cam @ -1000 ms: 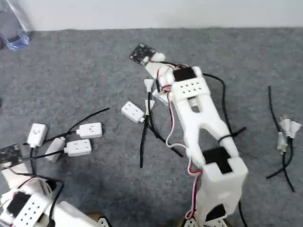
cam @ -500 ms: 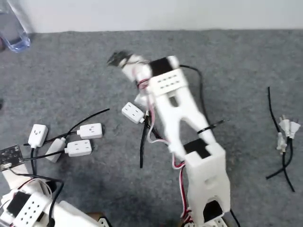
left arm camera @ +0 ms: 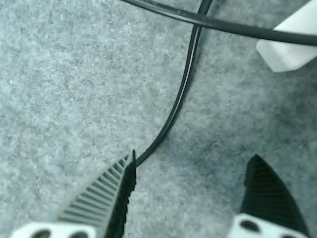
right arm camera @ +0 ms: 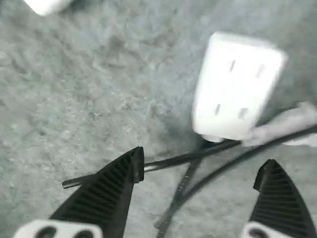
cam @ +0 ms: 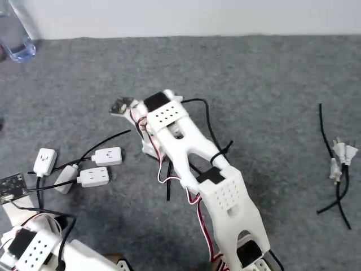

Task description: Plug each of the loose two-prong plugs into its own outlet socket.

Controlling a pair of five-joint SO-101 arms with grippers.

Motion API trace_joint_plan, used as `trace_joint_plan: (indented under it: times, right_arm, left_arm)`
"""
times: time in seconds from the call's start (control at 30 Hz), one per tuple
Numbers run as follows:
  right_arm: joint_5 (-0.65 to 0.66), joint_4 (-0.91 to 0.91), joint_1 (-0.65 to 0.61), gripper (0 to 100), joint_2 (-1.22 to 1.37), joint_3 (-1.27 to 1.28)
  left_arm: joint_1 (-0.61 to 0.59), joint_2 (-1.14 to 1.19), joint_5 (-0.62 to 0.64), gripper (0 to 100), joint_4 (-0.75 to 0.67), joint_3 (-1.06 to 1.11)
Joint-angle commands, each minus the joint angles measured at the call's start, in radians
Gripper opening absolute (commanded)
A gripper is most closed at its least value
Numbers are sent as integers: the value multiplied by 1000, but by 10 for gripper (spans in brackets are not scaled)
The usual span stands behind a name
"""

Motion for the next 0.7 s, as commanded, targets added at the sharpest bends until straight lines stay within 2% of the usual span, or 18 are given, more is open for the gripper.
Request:
trace_joint_plan:
  times: [0.0, 0.13, 0.43, 0.57, 0.67]
  right_arm:
    - [-20, 15, 13, 350, -18, 9]
    - [-20, -21, 30, 350, -77, 100]
    - [37, -308, 77, 350, -246, 529]
    - [48, -355, 77, 348, -312, 606]
    - [48, -355, 79, 270, -335, 612]
  left_arm:
    - [-5, -12, -8, 335, -18, -1]
    - [-3, -12, -6, 335, -18, -1]
    - [-3, -12, -5, 335, -18, -1]
    - [-3, -12, -5, 335, -18, -1]
    - [-3, -12, -5, 335, -18, -1]
